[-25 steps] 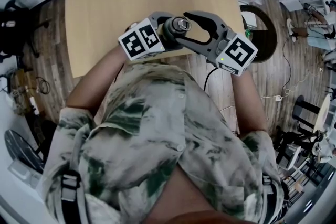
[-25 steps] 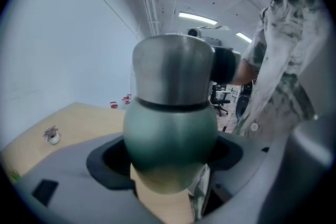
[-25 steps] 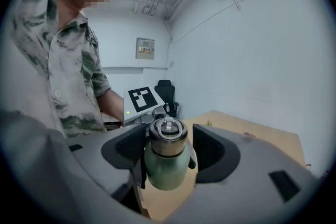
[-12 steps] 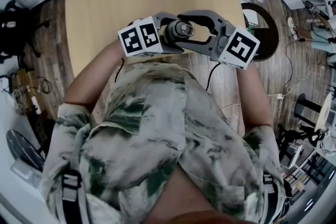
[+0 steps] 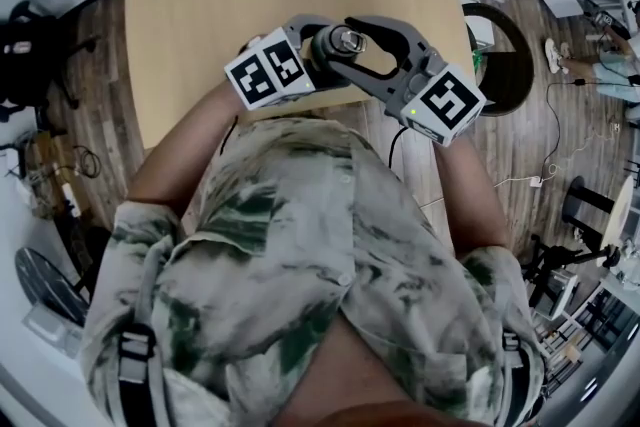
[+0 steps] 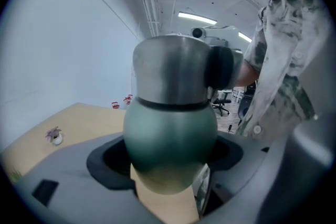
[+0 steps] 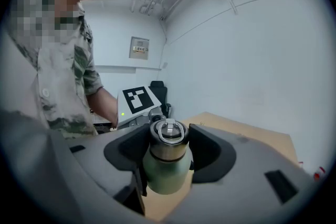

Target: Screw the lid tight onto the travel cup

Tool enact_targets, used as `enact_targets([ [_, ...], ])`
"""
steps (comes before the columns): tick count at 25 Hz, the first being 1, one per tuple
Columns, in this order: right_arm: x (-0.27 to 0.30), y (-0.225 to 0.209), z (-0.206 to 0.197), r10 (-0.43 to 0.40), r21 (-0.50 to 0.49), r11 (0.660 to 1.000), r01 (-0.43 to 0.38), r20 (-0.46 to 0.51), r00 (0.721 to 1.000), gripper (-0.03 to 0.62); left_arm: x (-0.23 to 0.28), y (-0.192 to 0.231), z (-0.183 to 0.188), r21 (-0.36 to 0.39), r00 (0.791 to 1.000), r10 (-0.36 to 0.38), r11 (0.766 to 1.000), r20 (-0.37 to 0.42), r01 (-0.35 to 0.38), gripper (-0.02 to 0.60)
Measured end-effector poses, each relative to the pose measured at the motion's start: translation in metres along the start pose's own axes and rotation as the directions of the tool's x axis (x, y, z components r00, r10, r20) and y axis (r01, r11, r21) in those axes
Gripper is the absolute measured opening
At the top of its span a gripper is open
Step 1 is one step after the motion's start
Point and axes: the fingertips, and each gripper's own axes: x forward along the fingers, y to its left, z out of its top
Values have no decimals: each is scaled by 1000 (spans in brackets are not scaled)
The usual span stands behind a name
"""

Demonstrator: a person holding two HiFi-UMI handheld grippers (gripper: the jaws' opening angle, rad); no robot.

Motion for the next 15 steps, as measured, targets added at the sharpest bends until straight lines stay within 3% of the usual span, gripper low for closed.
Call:
enact_targets([
  [2,2,-3,-3,-47,23,999,47,3,999,250,0,6,-3,-21,1000,27,999,-3,-27,384],
  [5,5,-2,-5,-43,27,999,43,11,999,252,0,4,-8,-22,1000,8,1000,-7,-8,385],
  [15,-1,11,9,150,-52,987,-150,2,989,287,-3,-16,3,53,994,-112,992,0,112,385],
])
